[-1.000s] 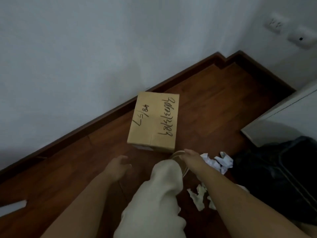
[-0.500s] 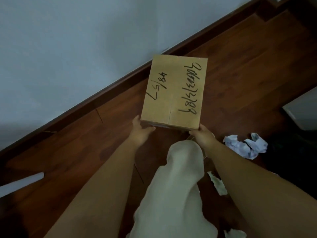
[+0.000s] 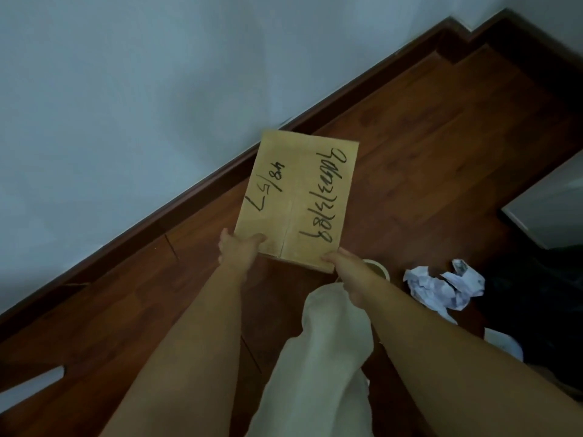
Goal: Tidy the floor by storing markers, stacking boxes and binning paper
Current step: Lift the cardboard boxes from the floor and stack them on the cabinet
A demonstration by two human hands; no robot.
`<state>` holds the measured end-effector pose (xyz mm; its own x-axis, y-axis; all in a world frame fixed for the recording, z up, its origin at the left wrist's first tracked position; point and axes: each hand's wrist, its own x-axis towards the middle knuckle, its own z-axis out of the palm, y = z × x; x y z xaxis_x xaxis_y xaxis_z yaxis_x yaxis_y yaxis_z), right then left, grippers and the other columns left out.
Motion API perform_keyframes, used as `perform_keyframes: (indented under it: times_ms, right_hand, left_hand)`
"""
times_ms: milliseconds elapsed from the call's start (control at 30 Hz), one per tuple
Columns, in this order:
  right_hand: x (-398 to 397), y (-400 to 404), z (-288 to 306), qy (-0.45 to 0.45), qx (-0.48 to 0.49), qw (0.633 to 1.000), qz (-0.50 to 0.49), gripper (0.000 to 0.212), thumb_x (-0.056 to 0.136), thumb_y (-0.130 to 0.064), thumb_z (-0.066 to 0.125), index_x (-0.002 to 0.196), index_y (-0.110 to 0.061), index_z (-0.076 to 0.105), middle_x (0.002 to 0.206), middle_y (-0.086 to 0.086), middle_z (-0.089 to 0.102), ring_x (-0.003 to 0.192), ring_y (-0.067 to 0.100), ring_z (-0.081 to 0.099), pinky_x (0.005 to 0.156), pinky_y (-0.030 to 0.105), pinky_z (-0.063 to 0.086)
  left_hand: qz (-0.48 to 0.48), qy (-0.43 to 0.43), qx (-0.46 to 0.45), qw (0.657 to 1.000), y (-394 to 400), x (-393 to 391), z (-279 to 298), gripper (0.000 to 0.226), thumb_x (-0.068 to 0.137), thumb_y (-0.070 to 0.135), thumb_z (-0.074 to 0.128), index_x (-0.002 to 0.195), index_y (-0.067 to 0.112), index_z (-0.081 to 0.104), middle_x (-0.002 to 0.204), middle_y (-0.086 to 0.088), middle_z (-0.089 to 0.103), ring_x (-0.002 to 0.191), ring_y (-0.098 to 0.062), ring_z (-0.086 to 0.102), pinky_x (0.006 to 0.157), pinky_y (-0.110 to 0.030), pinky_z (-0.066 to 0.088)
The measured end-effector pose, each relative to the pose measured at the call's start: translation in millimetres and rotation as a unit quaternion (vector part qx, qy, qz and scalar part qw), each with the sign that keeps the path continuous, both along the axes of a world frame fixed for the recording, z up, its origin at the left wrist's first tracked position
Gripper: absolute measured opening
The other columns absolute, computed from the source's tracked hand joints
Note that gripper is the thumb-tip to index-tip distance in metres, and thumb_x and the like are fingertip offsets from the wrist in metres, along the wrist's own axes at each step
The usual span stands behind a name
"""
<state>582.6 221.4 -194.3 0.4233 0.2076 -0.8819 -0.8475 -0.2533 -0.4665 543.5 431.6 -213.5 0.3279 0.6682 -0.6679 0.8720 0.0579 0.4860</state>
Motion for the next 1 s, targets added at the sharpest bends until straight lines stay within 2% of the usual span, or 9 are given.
perform_keyframes:
  times_ms: [133,200,267,367,467,600,733,867,1000]
  right_hand:
    - [-3,-4,10,-0.010,-0.004,0.990,-0.140,0.057,0.087,-0.015,0.061,0.142,-0.019,0.046,0.138,0.005,0.054,0.124,0.024,0.049,0.107,0.037,0.039]
    - [-2,-5,26,-0.035,0.027,0.974,-0.221,0.058,0.082,-0.011,0.066,0.138,-0.021,0.051,0.128,0.007,0.062,0.114,0.024,0.059,0.103,0.043,0.046]
    - [0,-2,46,-0.083,0.067,0.958,-0.265,0.057,0.081,-0.008,0.069,0.135,-0.019,0.053,0.123,0.007,0.066,0.108,0.022,0.064,0.099,0.045,0.050]
    - [-2,-2,82,-0.132,0.075,0.948,-0.281,0.055,0.083,-0.006,0.068,0.135,-0.017,0.052,0.120,0.005,0.068,0.103,0.016,0.066,0.097,0.042,0.052]
    - [-12,-9,117,-0.173,0.069,0.938,-0.292,0.054,0.081,-0.011,0.073,0.131,-0.020,0.056,0.120,0.004,0.069,0.102,0.016,0.067,0.096,0.042,0.053]
    - [-24,-30,186,-0.231,0.079,0.914,-0.325,0.051,0.081,-0.015,0.074,0.129,-0.023,0.058,0.116,0.004,0.071,0.099,0.017,0.069,0.087,0.039,0.057]
    - [-30,-60,276,-0.283,0.157,0.874,-0.362,0.049,0.086,-0.007,0.068,0.131,-0.022,0.057,0.108,0.000,0.072,0.092,0.016,0.072,0.078,0.037,0.060]
    - [-38,-99,371,-0.388,0.204,0.818,-0.374,0.045,0.088,-0.004,0.064,0.126,-0.027,0.061,0.099,-0.014,0.074,0.088,0.002,0.071,0.071,0.024,0.059]
    - [-44,-144,450,-0.447,0.252,0.765,-0.388,0.047,0.085,0.003,0.064,0.122,-0.027,0.064,0.124,0.004,0.067,0.110,0.016,0.066,0.098,0.043,0.052]
  left_hand:
    - [-0.019,0.022,0.018,0.999,8,-5,16,0.085,0.068,0.055,0.072,0.143,0.026,0.041,0.141,-0.010,0.031,0.128,-0.037,0.034,0.102,-0.049,0.041]
    - [-0.014,-0.042,0.022,0.999,11,-8,31,0.076,0.065,0.053,0.078,0.133,0.037,0.049,0.135,-0.006,0.039,0.123,-0.033,0.042,0.098,-0.050,0.047]
    - [0.052,-0.134,-0.050,0.988,11,-7,52,0.075,0.052,0.052,0.088,0.118,0.046,0.052,0.127,-0.002,0.052,0.113,-0.031,0.057,0.086,-0.054,0.055]
    - [0.066,-0.196,-0.111,0.972,6,-3,100,0.068,0.065,0.028,0.088,0.122,0.031,0.050,0.116,-0.006,0.065,0.099,-0.030,0.068,0.076,-0.055,0.059]
    - [0.032,-0.212,-0.121,0.969,-6,1,150,0.064,0.073,0.018,0.082,0.126,0.017,0.047,0.113,-0.011,0.065,0.091,-0.025,0.068,0.060,-0.043,0.060]
    - [0.005,-0.245,-0.097,0.965,-36,-5,220,0.060,0.079,0.022,0.078,0.123,0.025,0.038,0.107,-0.001,0.058,0.087,-0.018,0.059,0.064,-0.044,0.055]
    - [0.011,-0.357,-0.109,0.928,-67,-5,301,0.061,0.080,0.014,0.077,0.125,0.024,0.037,0.111,-0.005,0.057,0.088,-0.024,0.064,0.044,-0.031,0.051]
    - [0.006,-0.462,-0.114,0.879,-114,-2,390,0.067,0.079,0.013,0.077,0.130,0.027,0.036,0.112,-0.002,0.054,0.095,-0.027,0.063,0.058,-0.042,0.057]
    - [-0.012,-0.574,-0.115,0.811,-161,2,472,0.071,0.077,0.008,0.078,0.133,0.023,0.036,0.128,-0.007,0.050,0.109,-0.026,0.057,0.088,-0.058,0.053]
